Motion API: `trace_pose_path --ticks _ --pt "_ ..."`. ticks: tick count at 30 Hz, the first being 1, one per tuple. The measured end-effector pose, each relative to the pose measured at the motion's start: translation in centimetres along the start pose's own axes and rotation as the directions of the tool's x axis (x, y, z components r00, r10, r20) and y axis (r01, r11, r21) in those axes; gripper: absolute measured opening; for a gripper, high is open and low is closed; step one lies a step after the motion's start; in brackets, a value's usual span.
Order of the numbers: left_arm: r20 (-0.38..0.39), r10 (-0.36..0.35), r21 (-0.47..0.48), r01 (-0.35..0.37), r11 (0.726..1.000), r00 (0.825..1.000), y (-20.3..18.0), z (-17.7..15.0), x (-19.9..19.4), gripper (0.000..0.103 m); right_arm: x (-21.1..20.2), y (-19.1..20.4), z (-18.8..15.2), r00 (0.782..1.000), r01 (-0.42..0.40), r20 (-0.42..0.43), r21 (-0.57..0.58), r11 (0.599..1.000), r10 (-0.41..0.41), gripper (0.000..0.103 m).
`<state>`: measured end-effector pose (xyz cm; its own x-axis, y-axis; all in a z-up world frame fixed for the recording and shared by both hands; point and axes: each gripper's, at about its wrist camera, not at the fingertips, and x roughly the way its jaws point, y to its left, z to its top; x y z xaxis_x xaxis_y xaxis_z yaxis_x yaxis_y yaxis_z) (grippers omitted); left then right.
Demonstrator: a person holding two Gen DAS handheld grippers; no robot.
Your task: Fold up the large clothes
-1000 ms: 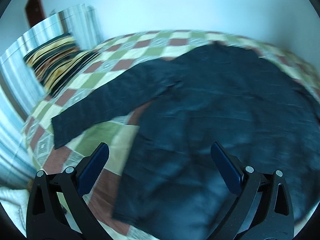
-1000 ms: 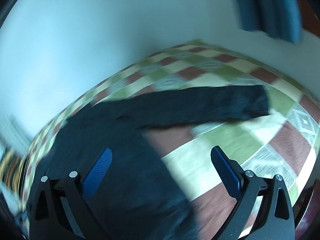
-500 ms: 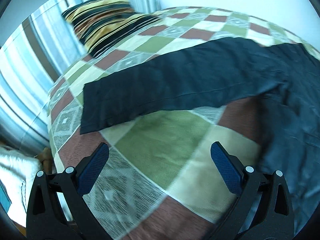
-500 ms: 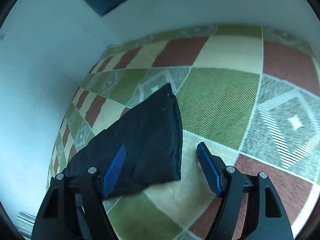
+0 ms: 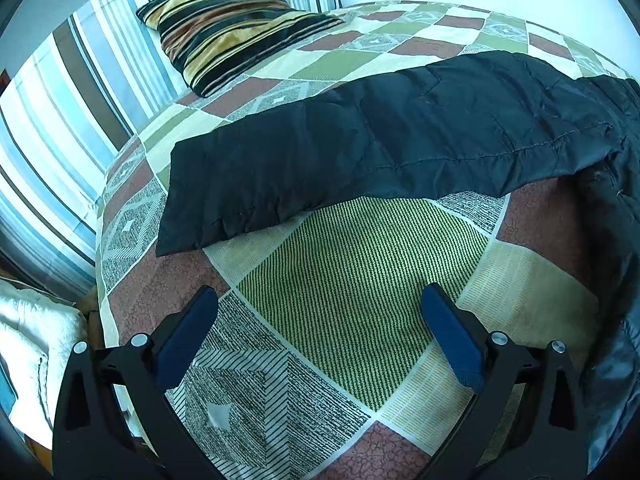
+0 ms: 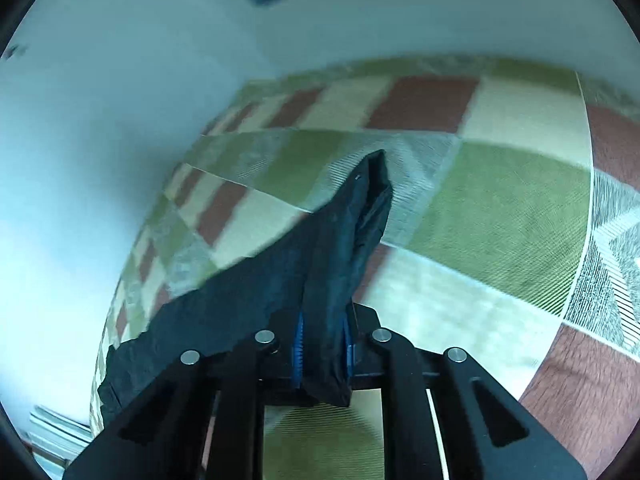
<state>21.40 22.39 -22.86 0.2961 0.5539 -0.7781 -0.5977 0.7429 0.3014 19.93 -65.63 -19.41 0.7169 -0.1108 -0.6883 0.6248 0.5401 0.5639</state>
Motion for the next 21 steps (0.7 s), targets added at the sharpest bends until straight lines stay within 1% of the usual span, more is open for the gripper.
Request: trace_pose_path --ticks 2,5,8,10,13,15,18,20,21 --pt "0.007 -0.002 -0.012 0.002 1.000 1.000 0.0 -0.2 0.1 0.101 -1.1 2.9 -0.5 0.999 -0.029 0.033 -0.054 0.998 0.031 0.013" --pt "0.014 0.000 -0.016 0.001 1.000 1.000 -0.1 -0.3 0.1 0.101 -2.8 8.1 -1.7 0.993 -0.092 0.062 -0.147 0.985 0.102 0.011" --pt "0.022 -0.004 -0.021 0.005 1.000 1.000 0.0 -0.5 0.3 0.101 -3.5 15.0 -4.1 0.983 -0.159 0.051 -0.273 0.949 0.179 0.010" --pt "0.019 -0.019 -0.032 0.020 0.999 1.000 0.2 -0.5 0.4 0.101 -3.0 19.5 -6.1 0.975 -0.203 0.019 -0.350 0.914 0.223 0.010" --pt "0.013 -0.047 -0.052 0.047 0.998 0.999 0.6 -0.5 0.7 0.101 -1.8 25.5 -9.8 0.963 -0.256 -0.040 -0.445 0.858 0.267 0.010" --pt "0.010 -0.054 -0.058 0.055 0.997 0.998 0.8 -0.6 0.8 0.101 -0.4 29.6 -12.8 0.950 -0.308 -0.104 -0.483 0.819 0.296 0.010" --pt "0.012 -0.055 -0.059 0.055 0.997 0.998 0.7 -0.6 0.8 0.101 1.2 33.9 -16.9 0.933 -0.358 -0.172 -0.530 0.769 0.316 0.009" --pt "0.011 -0.057 -0.061 0.058 0.996 0.998 0.7 -0.6 0.8 0.101 2.0 36.1 -19.5 0.922 -0.386 -0.214 -0.558 0.735 0.322 0.009" --pt "0.011 -0.059 -0.062 0.059 0.996 0.998 0.8 -0.7 0.8 0.101 2.7 37.7 -21.3 0.912 -0.409 -0.248 -0.571 0.711 0.326 0.009"
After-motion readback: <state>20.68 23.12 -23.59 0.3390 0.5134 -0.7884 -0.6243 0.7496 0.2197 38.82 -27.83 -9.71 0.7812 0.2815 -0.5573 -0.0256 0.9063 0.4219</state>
